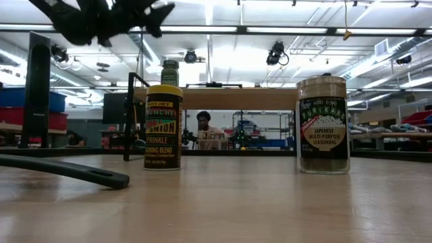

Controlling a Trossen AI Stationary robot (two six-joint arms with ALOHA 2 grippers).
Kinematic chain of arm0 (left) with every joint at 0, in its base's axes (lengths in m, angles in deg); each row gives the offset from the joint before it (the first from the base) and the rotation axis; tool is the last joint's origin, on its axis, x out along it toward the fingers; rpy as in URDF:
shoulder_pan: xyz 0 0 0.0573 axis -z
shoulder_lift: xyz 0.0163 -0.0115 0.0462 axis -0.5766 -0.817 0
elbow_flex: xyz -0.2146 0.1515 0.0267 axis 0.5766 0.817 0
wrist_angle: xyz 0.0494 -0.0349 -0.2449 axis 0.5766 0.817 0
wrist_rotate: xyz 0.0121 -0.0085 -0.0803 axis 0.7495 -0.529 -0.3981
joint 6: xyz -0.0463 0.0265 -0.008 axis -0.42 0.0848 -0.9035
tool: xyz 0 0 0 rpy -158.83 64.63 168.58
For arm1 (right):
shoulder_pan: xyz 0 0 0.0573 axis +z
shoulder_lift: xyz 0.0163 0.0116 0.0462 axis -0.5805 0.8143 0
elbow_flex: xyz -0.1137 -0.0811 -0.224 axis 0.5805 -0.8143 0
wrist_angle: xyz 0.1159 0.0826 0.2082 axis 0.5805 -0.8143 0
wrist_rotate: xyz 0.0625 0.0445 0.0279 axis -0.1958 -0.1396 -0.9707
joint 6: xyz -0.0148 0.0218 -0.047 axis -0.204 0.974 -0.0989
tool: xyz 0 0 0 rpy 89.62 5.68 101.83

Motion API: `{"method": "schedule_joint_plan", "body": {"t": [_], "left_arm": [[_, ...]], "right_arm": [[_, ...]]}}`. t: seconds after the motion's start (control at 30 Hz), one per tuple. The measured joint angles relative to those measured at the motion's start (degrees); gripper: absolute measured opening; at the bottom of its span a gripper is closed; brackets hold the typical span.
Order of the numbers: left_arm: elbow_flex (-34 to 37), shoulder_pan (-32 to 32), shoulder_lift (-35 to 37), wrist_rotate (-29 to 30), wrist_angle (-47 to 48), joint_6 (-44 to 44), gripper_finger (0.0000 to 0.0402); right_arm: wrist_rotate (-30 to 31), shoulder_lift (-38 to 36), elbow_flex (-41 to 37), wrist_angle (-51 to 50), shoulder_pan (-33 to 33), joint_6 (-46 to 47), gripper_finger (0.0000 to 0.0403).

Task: Shelf spices
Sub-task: Put the golden seasoning bottle on the shelf

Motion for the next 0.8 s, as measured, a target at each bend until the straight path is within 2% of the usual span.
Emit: {"method": "schedule_joint_plan", "body": {"t": [0.17, 0.3, 0.4, 0.6, 0.8], "left_arm": [[-0.8, 4.5, 5.7, 2.3, 18.1, 9.5, 0.0253], [-0.8, 10.3, 9.4, 11.2, 39.0, 23.5, 0.0264], [-0.8, 15.9, 11.3, 19.9, 49.9, 30.7, 0.0272], [-0.8, 28.9, 13.5, 36.0, 62.2, 34.4, 0.0282], [-0.8, 41.0, 12.9, 48.8, 67.6, 32.6, 0.0288]], "right_arm": [[0.1, 0.0, 0.0, 0.0, -0.3, -0.1, 0.0293], [0.2, 0.0, 0.0, 0.0, -0.3, -0.3, 0.0293], [0.2, 0.0, 0.0, 0.0, -0.3, -0.3, 0.0293], [0.2, 0.0, 0.0, 0.0, -0.4, -0.3, 0.0293], [0.2, 0.0, 0.0, 0.0, -0.4, -0.3, 0.0293]]}}
